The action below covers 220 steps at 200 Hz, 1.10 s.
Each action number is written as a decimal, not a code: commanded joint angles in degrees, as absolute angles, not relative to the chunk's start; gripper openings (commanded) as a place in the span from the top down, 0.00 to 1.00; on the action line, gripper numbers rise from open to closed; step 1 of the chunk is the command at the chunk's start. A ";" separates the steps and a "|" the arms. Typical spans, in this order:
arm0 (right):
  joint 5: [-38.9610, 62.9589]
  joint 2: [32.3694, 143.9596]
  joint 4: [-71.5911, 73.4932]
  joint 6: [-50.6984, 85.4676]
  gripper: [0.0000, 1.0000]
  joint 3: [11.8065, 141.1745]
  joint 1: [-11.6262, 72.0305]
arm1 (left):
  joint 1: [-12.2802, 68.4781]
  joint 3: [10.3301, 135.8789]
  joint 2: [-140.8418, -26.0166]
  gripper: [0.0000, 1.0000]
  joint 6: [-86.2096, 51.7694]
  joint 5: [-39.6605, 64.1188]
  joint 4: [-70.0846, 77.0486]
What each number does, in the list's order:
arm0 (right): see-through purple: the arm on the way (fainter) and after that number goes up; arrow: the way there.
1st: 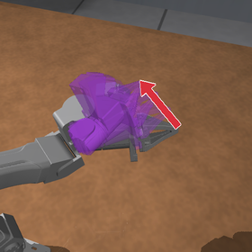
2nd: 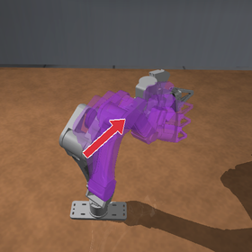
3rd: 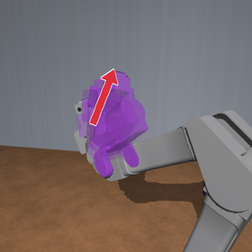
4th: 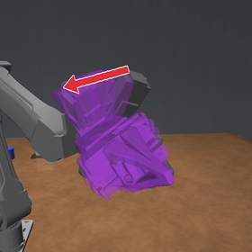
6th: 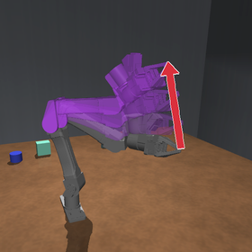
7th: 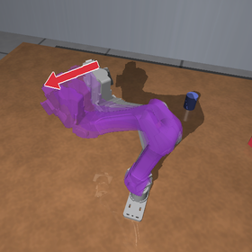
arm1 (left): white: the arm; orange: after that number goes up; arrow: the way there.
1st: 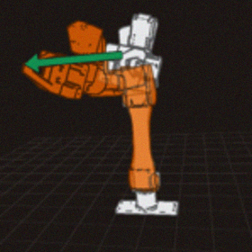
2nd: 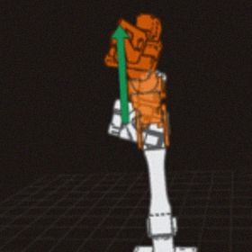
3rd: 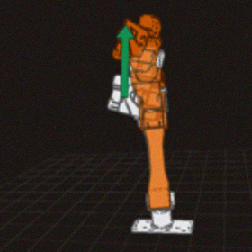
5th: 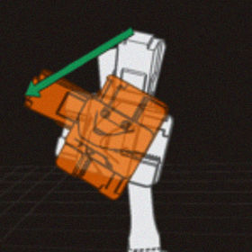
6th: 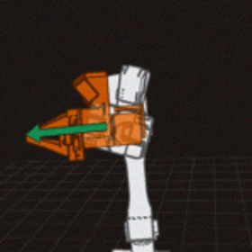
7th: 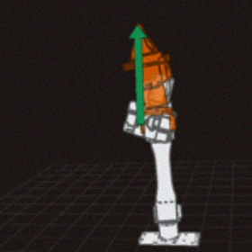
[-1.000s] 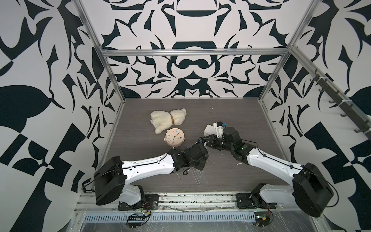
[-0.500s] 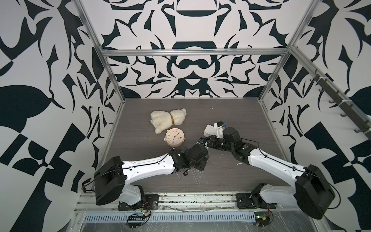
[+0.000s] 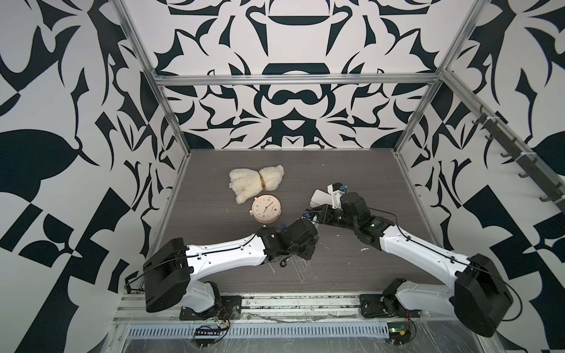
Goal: Remove stoppers from test tubes
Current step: Open the stopper on the test tube.
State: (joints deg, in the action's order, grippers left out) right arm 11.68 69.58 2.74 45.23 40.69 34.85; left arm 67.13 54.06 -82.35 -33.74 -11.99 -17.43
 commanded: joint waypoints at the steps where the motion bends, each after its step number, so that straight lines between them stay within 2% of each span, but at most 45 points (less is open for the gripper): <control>1: 10.71 67.41 3.42 44.86 1.00 43.94 34.42 | 66.88 52.73 -82.37 0.98 -34.41 -12.83 -20.22; 124: 8.87 65.01 2.01 44.31 1.00 43.07 33.21 | 66.88 51.59 -80.88 0.98 -34.80 -14.08 -20.21; 220: 3.28 60.10 -7.91 40.13 1.00 43.75 28.94 | 64.29 50.74 -76.86 0.98 -37.63 -20.86 -27.75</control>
State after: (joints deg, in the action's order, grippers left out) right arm 6.74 62.48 -4.40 42.98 41.80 29.91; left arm 65.82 52.40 -79.15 -36.07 -17.76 -22.50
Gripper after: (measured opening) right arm 0.047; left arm 0.172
